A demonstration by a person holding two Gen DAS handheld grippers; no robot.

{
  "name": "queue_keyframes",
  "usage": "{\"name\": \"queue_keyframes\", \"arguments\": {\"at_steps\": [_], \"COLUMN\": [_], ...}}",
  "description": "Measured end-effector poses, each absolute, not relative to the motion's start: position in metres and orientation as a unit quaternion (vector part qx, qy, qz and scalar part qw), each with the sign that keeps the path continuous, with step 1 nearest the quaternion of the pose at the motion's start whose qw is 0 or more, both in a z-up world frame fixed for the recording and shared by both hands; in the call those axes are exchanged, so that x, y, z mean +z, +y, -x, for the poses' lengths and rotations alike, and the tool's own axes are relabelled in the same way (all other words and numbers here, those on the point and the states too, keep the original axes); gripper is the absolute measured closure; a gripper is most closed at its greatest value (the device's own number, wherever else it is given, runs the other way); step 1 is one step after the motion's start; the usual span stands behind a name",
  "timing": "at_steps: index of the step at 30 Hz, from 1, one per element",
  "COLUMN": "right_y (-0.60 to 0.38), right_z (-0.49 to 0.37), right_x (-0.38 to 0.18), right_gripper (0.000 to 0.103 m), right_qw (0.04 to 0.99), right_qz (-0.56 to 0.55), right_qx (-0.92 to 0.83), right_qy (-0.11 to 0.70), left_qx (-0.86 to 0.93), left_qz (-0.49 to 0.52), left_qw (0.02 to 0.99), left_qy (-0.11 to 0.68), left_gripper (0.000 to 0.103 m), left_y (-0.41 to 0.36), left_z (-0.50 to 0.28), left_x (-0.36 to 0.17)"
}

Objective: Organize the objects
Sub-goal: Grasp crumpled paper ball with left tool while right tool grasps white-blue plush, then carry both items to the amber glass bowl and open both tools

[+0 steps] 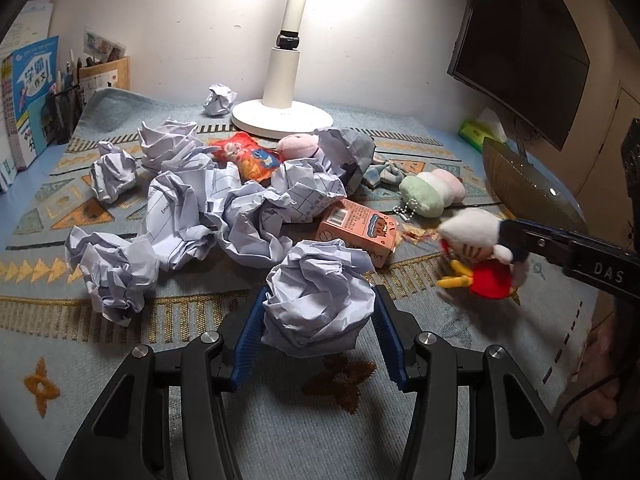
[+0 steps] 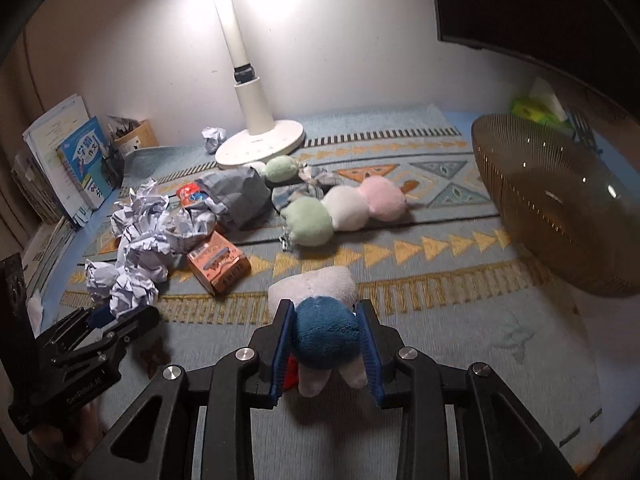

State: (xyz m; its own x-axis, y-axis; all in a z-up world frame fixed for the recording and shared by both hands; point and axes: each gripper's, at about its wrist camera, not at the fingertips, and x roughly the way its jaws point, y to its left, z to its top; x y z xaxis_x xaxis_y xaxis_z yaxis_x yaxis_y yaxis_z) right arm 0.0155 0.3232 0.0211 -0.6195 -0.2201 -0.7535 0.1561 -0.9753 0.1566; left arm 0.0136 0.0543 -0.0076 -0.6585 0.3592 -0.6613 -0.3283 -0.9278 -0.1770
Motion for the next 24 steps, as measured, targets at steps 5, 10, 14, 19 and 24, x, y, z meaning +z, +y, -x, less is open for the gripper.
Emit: {"name": "queue_keyframes", "arguments": {"at_steps": [5,10,14,19,24], "right_y": [0.345,0.351,0.344,0.322,0.334], "right_z": [-0.022,-0.029,-0.019,-0.009,-0.014], "right_x": [0.006,0.009,0.008,-0.003,0.025], "right_gripper": [0.063,0.035,0.035,0.064,0.066], "right_qw": [0.139,0.139,0.148,0.153,0.165], "right_qz": [-0.450,-0.447,-0.451,-0.453,-0.426], "right_qx": [-0.878,-0.882,-0.879,-0.878,-0.889], "right_qy": [-0.085,-0.056,-0.038,0.013,0.012], "left_qx": [0.912,0.915,0.915,0.915,0.915], "left_qz": [0.361,0.356,0.355,0.363,0.372], "left_qw": [0.192,0.188,0.188,0.175,0.156], "left_qy": [-0.018,-0.018,-0.014,-0.012,0.014], "left_gripper": [0.054,0.054,0.054,0.054,0.054], "left_y": [0.055,0.054,0.056,0.058,0.070], "left_z": [-0.014,-0.015,-0.015,-0.012,-0.013], "left_x": [-0.006,-0.006,-0.006,-0.007,-0.003]}}
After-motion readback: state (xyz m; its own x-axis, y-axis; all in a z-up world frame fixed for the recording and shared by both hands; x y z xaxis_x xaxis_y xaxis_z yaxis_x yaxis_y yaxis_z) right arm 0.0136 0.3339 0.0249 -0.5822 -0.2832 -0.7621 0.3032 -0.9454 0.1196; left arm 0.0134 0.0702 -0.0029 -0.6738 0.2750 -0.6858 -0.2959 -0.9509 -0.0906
